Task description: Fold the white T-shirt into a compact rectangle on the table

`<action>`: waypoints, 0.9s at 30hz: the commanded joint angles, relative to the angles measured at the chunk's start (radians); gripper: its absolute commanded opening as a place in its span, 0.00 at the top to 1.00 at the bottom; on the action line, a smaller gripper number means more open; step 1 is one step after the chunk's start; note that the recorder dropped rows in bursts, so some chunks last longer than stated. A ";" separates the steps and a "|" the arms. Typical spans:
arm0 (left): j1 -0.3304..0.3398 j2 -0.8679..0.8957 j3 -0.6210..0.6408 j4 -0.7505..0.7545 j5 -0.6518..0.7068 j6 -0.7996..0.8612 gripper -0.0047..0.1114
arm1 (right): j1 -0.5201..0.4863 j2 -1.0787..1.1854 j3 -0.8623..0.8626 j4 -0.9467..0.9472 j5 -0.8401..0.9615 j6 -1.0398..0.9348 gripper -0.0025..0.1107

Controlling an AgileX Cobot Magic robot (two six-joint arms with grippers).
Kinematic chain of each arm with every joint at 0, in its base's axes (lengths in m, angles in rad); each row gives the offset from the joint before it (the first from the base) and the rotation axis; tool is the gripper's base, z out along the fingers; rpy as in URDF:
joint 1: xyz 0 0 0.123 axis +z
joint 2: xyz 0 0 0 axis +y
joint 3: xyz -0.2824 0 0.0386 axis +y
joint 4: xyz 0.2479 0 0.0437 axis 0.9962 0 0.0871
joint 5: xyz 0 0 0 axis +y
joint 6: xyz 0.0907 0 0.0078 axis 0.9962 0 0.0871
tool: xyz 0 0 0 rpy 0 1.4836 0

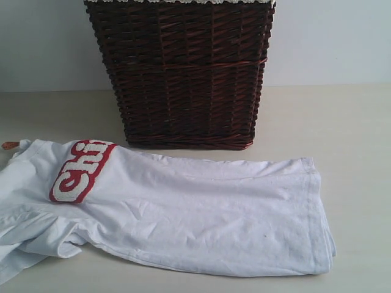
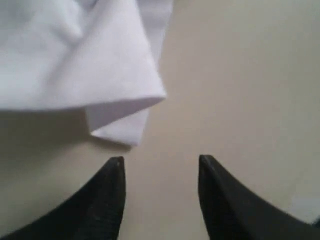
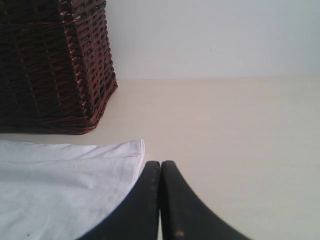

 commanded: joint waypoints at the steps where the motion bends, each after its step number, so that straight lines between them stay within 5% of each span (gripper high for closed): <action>1: 0.003 -0.005 0.043 -0.143 -0.242 0.158 0.56 | 0.001 -0.006 0.004 -0.003 -0.002 -0.006 0.98; 8: 0.003 -0.002 0.045 -0.421 -0.208 0.478 0.56 | 0.001 -0.006 0.004 -0.003 -0.002 -0.006 0.98; 18: 0.003 0.064 0.045 -0.434 -0.149 0.506 0.58 | 0.001 -0.006 0.004 -0.003 -0.002 -0.006 0.98; 24: 0.003 0.065 0.045 -0.436 -0.149 0.456 0.94 | 0.001 -0.006 0.004 0.016 -0.002 -0.006 0.98; 27: 0.003 0.065 0.045 -0.430 -0.149 0.425 0.96 | 0.001 -0.006 0.004 0.016 -0.002 -0.006 0.98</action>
